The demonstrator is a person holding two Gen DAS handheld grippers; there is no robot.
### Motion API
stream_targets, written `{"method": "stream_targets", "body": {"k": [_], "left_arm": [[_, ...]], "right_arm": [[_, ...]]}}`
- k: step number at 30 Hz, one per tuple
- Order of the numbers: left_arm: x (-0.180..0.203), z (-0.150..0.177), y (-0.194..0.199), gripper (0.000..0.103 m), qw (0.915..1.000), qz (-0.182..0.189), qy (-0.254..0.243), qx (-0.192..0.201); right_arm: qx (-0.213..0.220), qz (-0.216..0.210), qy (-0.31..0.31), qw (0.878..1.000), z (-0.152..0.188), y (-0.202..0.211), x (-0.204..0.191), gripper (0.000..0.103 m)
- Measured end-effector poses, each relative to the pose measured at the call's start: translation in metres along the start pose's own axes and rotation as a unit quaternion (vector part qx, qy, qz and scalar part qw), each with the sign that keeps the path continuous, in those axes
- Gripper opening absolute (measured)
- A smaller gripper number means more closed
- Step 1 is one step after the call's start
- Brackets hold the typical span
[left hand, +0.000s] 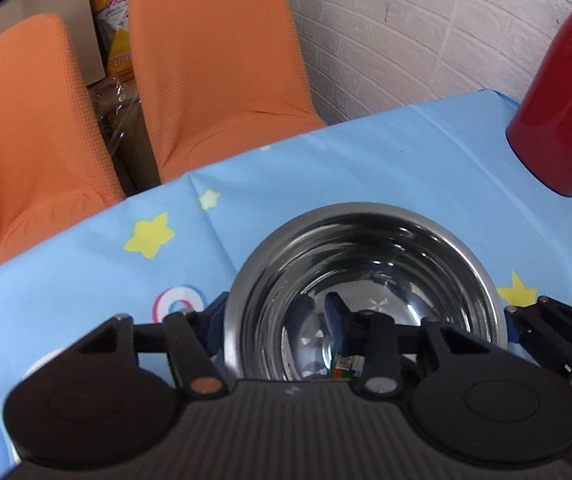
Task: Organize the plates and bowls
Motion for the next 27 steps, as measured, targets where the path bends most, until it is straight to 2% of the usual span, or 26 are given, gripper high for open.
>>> {"method": "stream_targets", "body": {"k": [3, 7, 13, 19, 27], "left_arm": [[0.006, 0.003, 0.004, 0.037, 0.9998, -0.013, -0.014, -0.003], [0.02, 0.008, 0.021, 0.037, 0.9998, -0.002, -0.018, 0.005], [0.049, 0.037, 0.073, 0.037, 0.9993, -0.001, -0.027, 0.026], [0.063, 0.094, 0.134, 0.036, 0.9991, 0.017, -0.003, 0.039], [0.078, 0.191, 0.17, 0.036, 0.9999, 0.002, 0.007, 0.01]], "right_arm": [[-0.004, 0.001, 0.004, 1.0, 0.002, 0.004, -0.001, 0.094], [-0.003, 0.0, -0.01, 1.0, 0.008, 0.021, 0.003, 0.094], [0.051, 0.014, 0.01, 0.999, 0.023, 0.083, -0.008, 0.098], [0.08, -0.004, 0.025, 0.996, 0.061, 0.15, -0.031, 0.103], [0.038, -0.045, 0.031, 0.998, 0.14, 0.193, -0.062, 0.103]]}}
Point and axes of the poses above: each gripper's, at about its wrist camera, not at the fingertips, and y roughly against the way its jaws point, x to its right, z to its underside, the point moved 9 cm from there along -y, roughly the way its jaws point, and after that the axes turned 12 degrees about -y, right-handed, at the moved point
